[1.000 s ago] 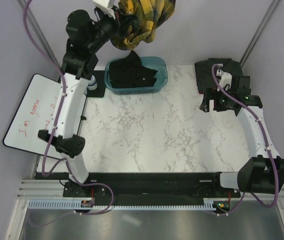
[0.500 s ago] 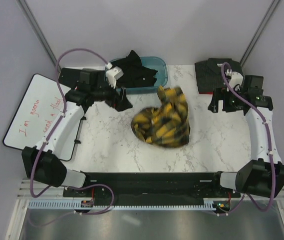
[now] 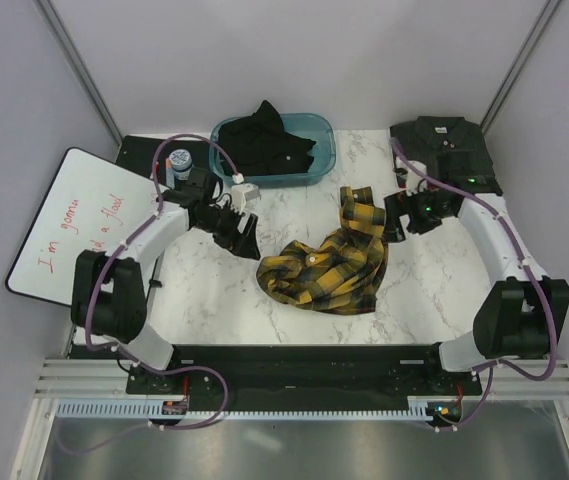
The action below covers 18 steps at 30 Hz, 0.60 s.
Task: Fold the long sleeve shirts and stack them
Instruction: Move the shirt to the center of the board
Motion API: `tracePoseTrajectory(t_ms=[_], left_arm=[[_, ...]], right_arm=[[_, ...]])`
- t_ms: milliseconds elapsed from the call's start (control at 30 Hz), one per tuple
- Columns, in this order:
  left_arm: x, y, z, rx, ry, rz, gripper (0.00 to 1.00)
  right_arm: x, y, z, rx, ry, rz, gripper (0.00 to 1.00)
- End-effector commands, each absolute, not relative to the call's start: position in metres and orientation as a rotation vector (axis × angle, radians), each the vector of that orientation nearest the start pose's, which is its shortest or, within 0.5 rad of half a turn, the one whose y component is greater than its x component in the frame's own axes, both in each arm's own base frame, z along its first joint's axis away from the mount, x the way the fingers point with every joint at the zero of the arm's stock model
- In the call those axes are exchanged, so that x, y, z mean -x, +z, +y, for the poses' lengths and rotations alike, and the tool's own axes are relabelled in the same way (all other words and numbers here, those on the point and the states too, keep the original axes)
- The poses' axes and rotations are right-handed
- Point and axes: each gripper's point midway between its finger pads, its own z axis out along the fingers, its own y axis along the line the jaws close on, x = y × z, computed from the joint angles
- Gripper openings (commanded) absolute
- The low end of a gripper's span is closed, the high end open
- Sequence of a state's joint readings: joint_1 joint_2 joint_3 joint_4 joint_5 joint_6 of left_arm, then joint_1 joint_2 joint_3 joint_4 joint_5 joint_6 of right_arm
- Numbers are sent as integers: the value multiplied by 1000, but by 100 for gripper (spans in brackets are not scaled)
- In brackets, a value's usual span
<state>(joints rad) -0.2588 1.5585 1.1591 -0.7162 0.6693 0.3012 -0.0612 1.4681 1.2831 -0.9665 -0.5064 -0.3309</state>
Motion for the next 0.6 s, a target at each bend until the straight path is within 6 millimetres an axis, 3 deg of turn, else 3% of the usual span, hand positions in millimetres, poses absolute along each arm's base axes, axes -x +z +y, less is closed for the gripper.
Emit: tracePoseTrajectory(t_ms=[0, 200, 300, 333, 367, 400, 433, 500, 533, 567], left_arm=[[-277, 103, -206, -910, -1007, 2459, 83], [-262, 80, -224, -826, -1181, 2560, 72], [-265, 88, -236, -800, -1288, 2535, 53], [-271, 94, -240, -799, -1302, 2514, 36], [-275, 101, -242, -802, -1310, 2492, 26], [-284, 110, -242, -792, -1307, 2461, 18], [-300, 139, -244, -795, -1272, 2381, 2], [-323, 179, -236, -776, -1199, 2272, 2], [-332, 224, -236, -811, -1142, 2147, 2], [-333, 248, -236, -844, -1098, 2076, 2]], right_arm=[[-318, 177, 120, 712, 635, 2410, 95], [-334, 150, 144, 663, 740, 2476, 92], [-334, 128, 151, 637, 829, 2542, 91], [-333, 120, 153, 629, 855, 2565, 90], [-334, 118, 154, 625, 870, 2570, 89], [-334, 116, 155, 616, 887, 2579, 88], [-341, 124, 156, 617, 883, 2556, 87], [-352, 139, 150, 570, 897, 2519, 88], [-363, 155, 146, 537, 907, 2480, 88], [-370, 165, 130, 465, 910, 2469, 88]])
